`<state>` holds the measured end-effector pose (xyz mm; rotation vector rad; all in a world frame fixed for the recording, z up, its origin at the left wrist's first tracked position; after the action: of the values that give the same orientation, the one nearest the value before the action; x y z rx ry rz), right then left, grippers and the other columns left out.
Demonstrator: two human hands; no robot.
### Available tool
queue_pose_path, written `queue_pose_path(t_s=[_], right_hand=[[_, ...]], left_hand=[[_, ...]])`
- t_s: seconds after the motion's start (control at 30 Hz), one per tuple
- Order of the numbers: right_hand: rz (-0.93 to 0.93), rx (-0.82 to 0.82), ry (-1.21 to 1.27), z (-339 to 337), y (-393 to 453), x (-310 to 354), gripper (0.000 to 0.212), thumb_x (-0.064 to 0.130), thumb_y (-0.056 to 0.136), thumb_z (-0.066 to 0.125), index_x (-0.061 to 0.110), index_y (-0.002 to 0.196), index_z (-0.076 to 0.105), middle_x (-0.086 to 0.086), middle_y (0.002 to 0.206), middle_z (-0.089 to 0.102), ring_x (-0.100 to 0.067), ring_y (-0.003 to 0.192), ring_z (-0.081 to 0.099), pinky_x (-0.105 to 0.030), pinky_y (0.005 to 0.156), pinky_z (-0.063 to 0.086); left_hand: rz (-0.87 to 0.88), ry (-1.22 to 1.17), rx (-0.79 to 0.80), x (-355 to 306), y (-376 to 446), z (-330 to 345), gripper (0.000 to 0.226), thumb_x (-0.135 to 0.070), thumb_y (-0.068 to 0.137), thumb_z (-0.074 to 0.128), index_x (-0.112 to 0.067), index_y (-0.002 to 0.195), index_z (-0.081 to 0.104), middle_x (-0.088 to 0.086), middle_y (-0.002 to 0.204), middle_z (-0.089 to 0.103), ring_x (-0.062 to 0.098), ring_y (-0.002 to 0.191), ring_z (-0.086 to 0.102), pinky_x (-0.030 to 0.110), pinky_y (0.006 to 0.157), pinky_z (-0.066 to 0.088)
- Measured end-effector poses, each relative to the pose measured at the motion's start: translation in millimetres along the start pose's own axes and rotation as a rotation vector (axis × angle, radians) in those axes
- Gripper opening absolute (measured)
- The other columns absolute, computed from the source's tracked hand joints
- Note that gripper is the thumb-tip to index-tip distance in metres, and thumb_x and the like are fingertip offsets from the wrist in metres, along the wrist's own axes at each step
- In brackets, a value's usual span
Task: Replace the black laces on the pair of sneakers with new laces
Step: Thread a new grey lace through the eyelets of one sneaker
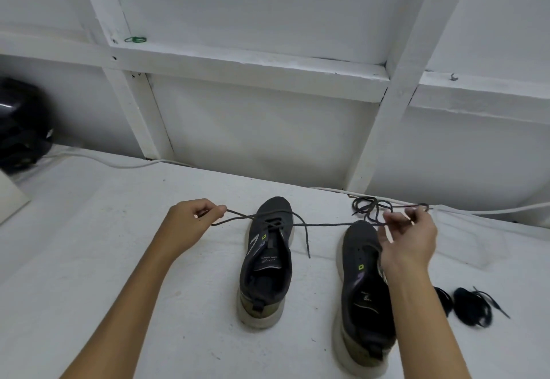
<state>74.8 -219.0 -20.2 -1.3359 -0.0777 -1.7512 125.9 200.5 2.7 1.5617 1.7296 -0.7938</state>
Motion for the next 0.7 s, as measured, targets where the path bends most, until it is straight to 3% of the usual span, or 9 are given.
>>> queue_pose_path(t_s=[0.07, 0.13, 0.23, 0.37, 0.47, 0.53, 0.6, 0.67, 0.7], right_hand=[[-0.022, 0.022, -0.363, -11, 4, 0, 0.016, 0.026, 0.095, 0.053, 0.017, 0.088, 0.063, -0.001, 0.072, 0.070, -0.018, 0.069, 0.068, -0.030, 0.068, 0.050], [-0.111, 0.121, -0.926, -7, 7, -5, 0.033, 0.038, 0.094, 0.057, 0.011, 0.081, 0.070, -0.003, 0.069, 0.074, -0.022, 0.067, 0.071, -0.034, 0.068, 0.057], [-0.331, 0.073, -1.423, 7, -7, 0, 0.045, 0.047, 0.092, 0.057, 0.011, 0.069, 0.070, -0.004, 0.067, 0.068, -0.028, 0.071, 0.061, -0.032, 0.071, 0.050], [-0.520, 0.055, -1.483, 46, -34, 3, 0.037, 0.053, 0.091, 0.062, 0.017, 0.083, 0.062, -0.002, 0.083, 0.064, -0.028, 0.081, 0.053, -0.032, 0.070, 0.040], [-0.649, 0.482, -1.391, 100, -58, -29, 0.026, 0.043, 0.089, 0.071, 0.026, 0.108, 0.067, 0.006, 0.110, 0.067, -0.022, 0.095, 0.062, -0.034, 0.082, 0.047], [-0.702, 0.805, -1.347, 134, -83, -51, 0.038, 0.032, 0.092, 0.070, 0.033, 0.130, 0.064, 0.013, 0.133, 0.059, -0.017, 0.101, 0.061, -0.035, 0.094, 0.049], [-0.750, 0.941, -1.363, 153, -98, -63, 0.023, 0.025, 0.095, 0.064, 0.035, 0.115, 0.072, 0.016, 0.113, 0.067, -0.013, 0.087, 0.058, -0.033, 0.084, 0.049], [-0.742, 0.875, -1.398, 157, -90, -64, 0.019, 0.024, 0.098, 0.056, 0.034, 0.091, 0.070, 0.015, 0.081, 0.068, -0.012, 0.077, 0.057, -0.033, 0.073, 0.049], [-0.728, 0.791, -1.398, 154, -82, -58, 0.021, 0.023, 0.098, 0.053, 0.033, 0.086, 0.066, 0.013, 0.078, 0.068, -0.014, 0.077, 0.060, -0.035, 0.072, 0.052]], left_hand=[[-0.005, -0.032, 0.026, 1, -3, 5, 0.027, -0.048, 0.090, 0.067, -0.026, 0.076, 0.075, 0.000, 0.067, 0.065, 0.008, 0.062, 0.059, 0.028, 0.066, 0.043], [0.005, -0.029, 0.078, -1, -4, 13, 0.026, -0.052, 0.090, 0.064, -0.029, 0.082, 0.075, 0.009, 0.068, 0.060, 0.022, 0.063, 0.054, 0.030, 0.066, 0.044], [0.046, -0.014, 0.136, -13, -7, 25, 0.026, -0.050, 0.093, 0.061, -0.029, 0.084, 0.074, 0.000, 0.057, 0.047, 0.012, 0.057, 0.042, 0.031, 0.062, 0.042], [0.087, 0.020, 0.165, -34, -11, 37, 0.025, -0.044, 0.097, 0.058, -0.029, 0.082, 0.072, -0.011, 0.053, 0.050, 0.007, 0.051, 0.036, 0.027, 0.057, 0.034], [0.169, 0.012, 0.223, -59, -16, 48, 0.024, -0.045, 0.095, 0.058, -0.032, 0.081, 0.073, -0.004, 0.067, 0.065, 0.018, 0.061, 0.052, 0.032, 0.063, 0.042], [0.227, 0.007, 0.246, -74, -18, 52, 0.024, -0.045, 0.095, 0.060, -0.030, 0.081, 0.073, 0.004, 0.075, 0.067, 0.015, 0.063, 0.054, 0.034, 0.067, 0.044], [0.260, -0.005, 0.256, -83, -18, 53, 0.025, -0.045, 0.095, 0.059, -0.029, 0.083, 0.073, 0.006, 0.077, 0.067, 0.015, 0.065, 0.056, 0.036, 0.069, 0.047], [0.244, -0.001, 0.241, -82, -16, 45, 0.025, -0.046, 0.096, 0.058, -0.030, 0.084, 0.073, 0.002, 0.075, 0.069, 0.018, 0.071, 0.062, 0.035, 0.072, 0.051], [0.225, 0.005, 0.228, -78, -15, 39, 0.025, -0.044, 0.097, 0.058, -0.030, 0.083, 0.073, -0.002, 0.068, 0.065, 0.015, 0.064, 0.058, 0.029, 0.067, 0.049]])
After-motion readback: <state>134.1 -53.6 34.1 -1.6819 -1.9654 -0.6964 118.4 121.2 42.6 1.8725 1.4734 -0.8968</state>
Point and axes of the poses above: each hand's wrist, its own y-axis towards the middle knuckle, its own z-axis out of the palm, x = y × z, the point moved 10 cm from there along y, towards the middle knuckle
